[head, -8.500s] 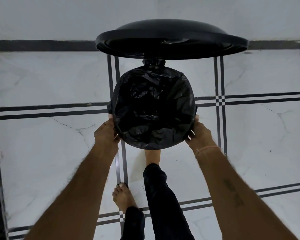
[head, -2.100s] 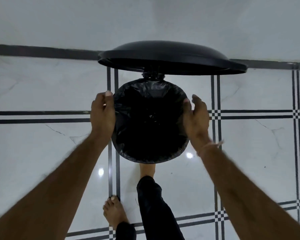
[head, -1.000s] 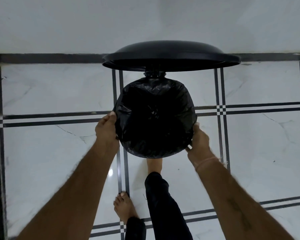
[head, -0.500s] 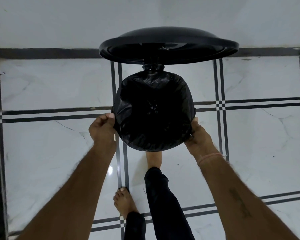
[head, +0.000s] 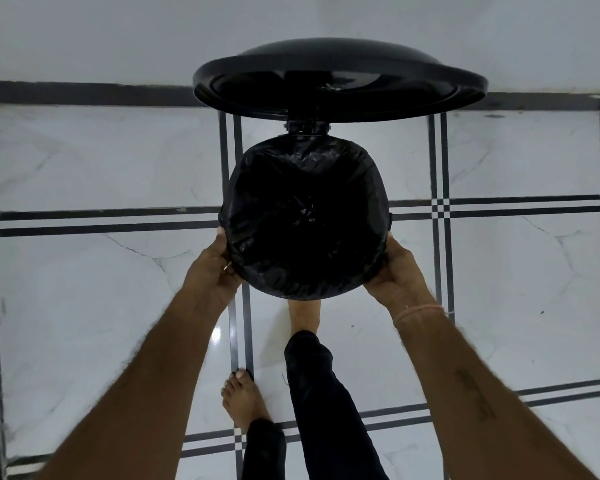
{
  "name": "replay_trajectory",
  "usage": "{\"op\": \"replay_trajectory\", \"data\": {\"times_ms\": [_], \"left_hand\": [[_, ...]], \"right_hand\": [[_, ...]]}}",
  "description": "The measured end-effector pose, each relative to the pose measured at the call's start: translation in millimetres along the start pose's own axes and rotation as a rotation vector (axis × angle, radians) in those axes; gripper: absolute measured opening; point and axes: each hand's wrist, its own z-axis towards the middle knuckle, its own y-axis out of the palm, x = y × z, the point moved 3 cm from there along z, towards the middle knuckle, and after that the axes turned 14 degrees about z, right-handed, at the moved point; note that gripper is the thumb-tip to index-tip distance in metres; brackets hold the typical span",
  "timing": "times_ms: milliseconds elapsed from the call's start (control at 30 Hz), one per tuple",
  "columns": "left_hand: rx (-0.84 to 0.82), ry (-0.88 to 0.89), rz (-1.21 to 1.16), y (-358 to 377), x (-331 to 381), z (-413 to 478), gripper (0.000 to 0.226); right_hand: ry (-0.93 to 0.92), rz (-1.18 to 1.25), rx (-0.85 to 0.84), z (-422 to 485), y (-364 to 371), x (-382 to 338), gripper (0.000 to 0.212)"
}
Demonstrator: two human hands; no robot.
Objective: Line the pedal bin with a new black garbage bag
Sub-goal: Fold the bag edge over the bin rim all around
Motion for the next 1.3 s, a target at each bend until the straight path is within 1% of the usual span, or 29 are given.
{"op": "replay_trajectory", "data": {"times_ms": [67, 133, 167, 233, 333, 400, 467, 533, 633, 700, 767, 833, 900, 1000, 1100, 1133, 1200, 1233, 1300], "left_hand": [[-0.044, -0.005, 0.018, 5, 0, 2, 0.041], [-0.046, -0.003, 0.008, 7, -6, 2, 0.052], [-0.033, 0.016, -0.013, 5, -10, 1, 0.053], [0.003, 0.049, -0.069, 2, -20, -5, 0.047], [-0.005, 0.001, -0.126, 2, -34, -15, 0.037], [0.004, -0.015, -0.177, 1, -39, -15, 0.04], [0.01, -0.003, -0.241, 4, -41, -14, 0.046], [0.017, 0.011, -0.327, 7, -49, -14, 0.042], [-0.022, -0.076, -0.39, 15, -75, -25, 0.031], [-0.071, -0.15, -0.414, 21, -89, -38, 0.026], [-0.074, -0.151, -0.458, 24, -92, -44, 0.02], [-0.034, -0.13, -0.481, 27, -89, -40, 0.021], [-0.004, -0.108, -0.481, 31, -87, -34, 0.026], [0.007, -0.085, -0.46, 30, -88, -32, 0.031], [-0.018, -0.017, -0.453, 19, -75, -26, 0.047], [-0.027, 0.001, -0.431, 16, -67, -24, 0.047], [-0.048, 0.006, -0.352, 10, -51, -20, 0.036], [-0.062, 0.002, -0.315, 8, -46, -17, 0.035], [-0.088, -0.025, -0.247, 5, -40, -14, 0.042]], "right_hand": [[-0.016, 0.005, 0.004, 0, 2, 1, 0.041], [-0.03, 0.025, 0.024, -1, 0, 3, 0.041], [-0.036, 0.039, 0.033, -2, -3, 5, 0.04], [-0.028, 0.059, 0.047, -7, -8, 11, 0.038], [0.039, 0.058, 0.069, -16, -16, 21, 0.041], [0.045, 0.104, 0.069, -17, -16, 24, 0.04], [0.005, 0.181, 0.077, -16, -16, 26, 0.038], [-0.023, 0.233, 0.086, -18, -17, 33, 0.038], [0.058, 0.244, 0.129, -31, -26, 57, 0.034], [0.126, 0.307, 0.146, -41, -28, 70, 0.035], [0.153, 0.403, 0.149, -46, -23, 78, 0.036], [0.149, 0.489, 0.145, -46, -17, 80, 0.036], [0.134, 0.52, 0.138, -43, -14, 78, 0.034], [0.117, 0.446, 0.118, -36, -13, 72, 0.03], [0.093, 0.399, 0.068, -26, -11, 53, 0.035], [0.083, 0.373, 0.028, -23, -9, 44, 0.037], [0.087, 0.289, -0.046, -18, -3, 27, 0.036], [0.095, 0.242, -0.067, -16, 0, 21, 0.035], [0.102, 0.163, -0.083, -12, 3, 10, 0.032]]}}
